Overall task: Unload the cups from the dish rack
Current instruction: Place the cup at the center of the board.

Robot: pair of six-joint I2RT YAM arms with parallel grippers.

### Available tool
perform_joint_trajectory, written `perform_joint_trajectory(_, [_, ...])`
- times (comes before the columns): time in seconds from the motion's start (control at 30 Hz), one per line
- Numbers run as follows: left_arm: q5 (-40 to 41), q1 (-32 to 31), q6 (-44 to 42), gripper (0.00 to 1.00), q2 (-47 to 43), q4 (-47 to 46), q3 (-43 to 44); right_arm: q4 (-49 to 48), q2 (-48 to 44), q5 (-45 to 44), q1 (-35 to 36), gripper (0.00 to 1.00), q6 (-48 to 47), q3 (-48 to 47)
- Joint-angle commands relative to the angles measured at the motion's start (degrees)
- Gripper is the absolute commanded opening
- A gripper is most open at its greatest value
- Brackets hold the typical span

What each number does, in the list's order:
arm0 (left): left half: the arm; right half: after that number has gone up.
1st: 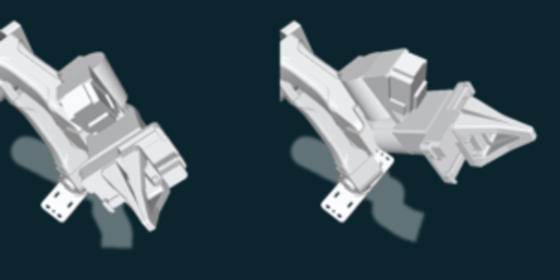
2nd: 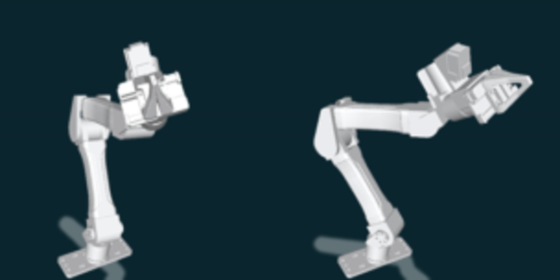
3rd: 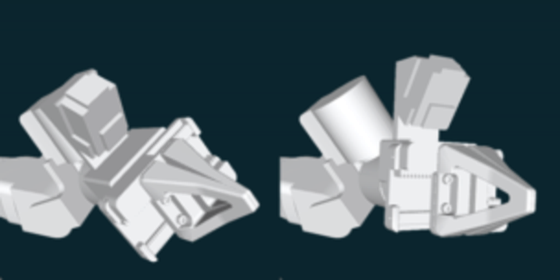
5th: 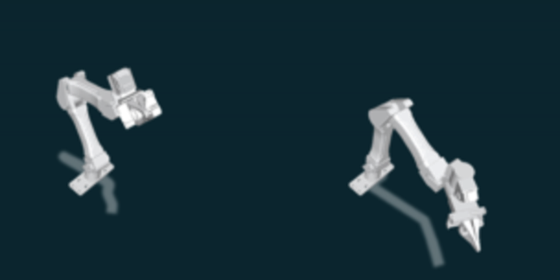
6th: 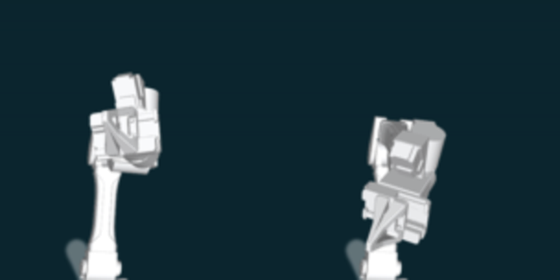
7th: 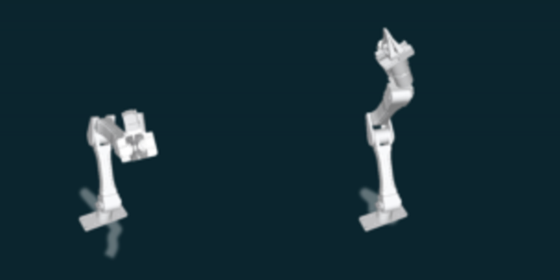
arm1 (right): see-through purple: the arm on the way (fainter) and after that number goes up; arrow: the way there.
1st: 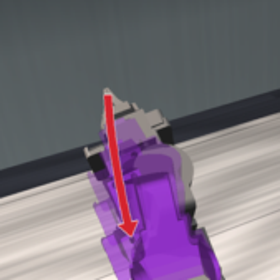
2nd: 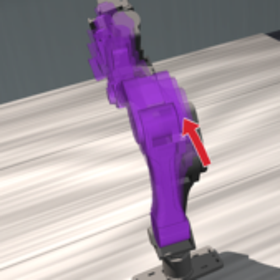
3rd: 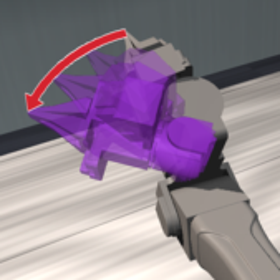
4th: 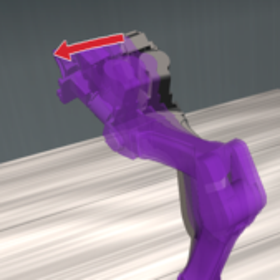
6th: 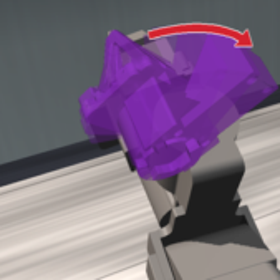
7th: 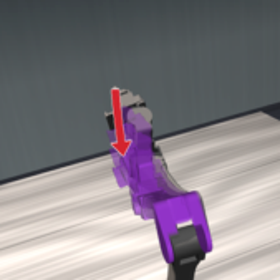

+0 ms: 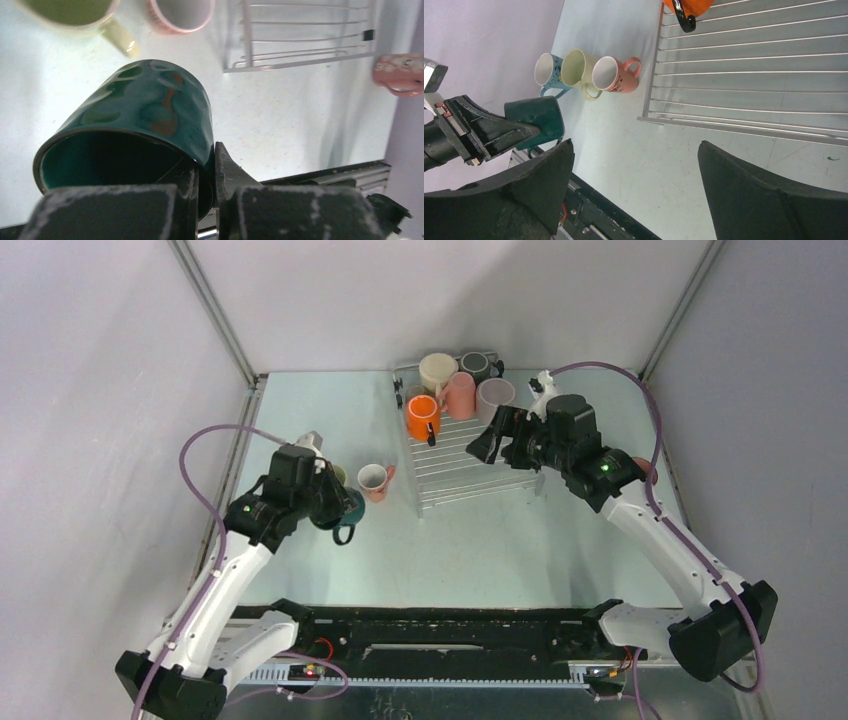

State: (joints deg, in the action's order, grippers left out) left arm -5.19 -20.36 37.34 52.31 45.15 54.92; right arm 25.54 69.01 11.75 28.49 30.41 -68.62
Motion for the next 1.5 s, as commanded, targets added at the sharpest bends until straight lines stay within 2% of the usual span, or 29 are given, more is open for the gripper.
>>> perform_joint_trajectory(0.0, [7.90, 0.77, -0.58, 0.00, -2.04, 3.40, -0.81, -0.41, 0.81, -0.53, 0.07, 1.00, -2.23, -0.61])
perform_joint_trajectory(0.43, [10.57, 4.61, -1.03, 0.00, 2.10, -0.36, -9.45, -0.22, -1.29, 0.13, -1.24, 1.00, -4.13, 2.38])
perform_joint_trajectory(1.1, [14.46, 6.70, -2.32, 0.00, 11.54, -6.58, -13.19, 1.61, -4.14, 0.82, -3.25, 1.00, -4.92, 5.17])
perform_joint_trajectory(1.47, [15.46, 6.82, -2.36, 0.12, 11.72, -8.62, -15.16, 1.03, -3.62, 1.41, -3.09, 1.00, -4.10, 5.18])
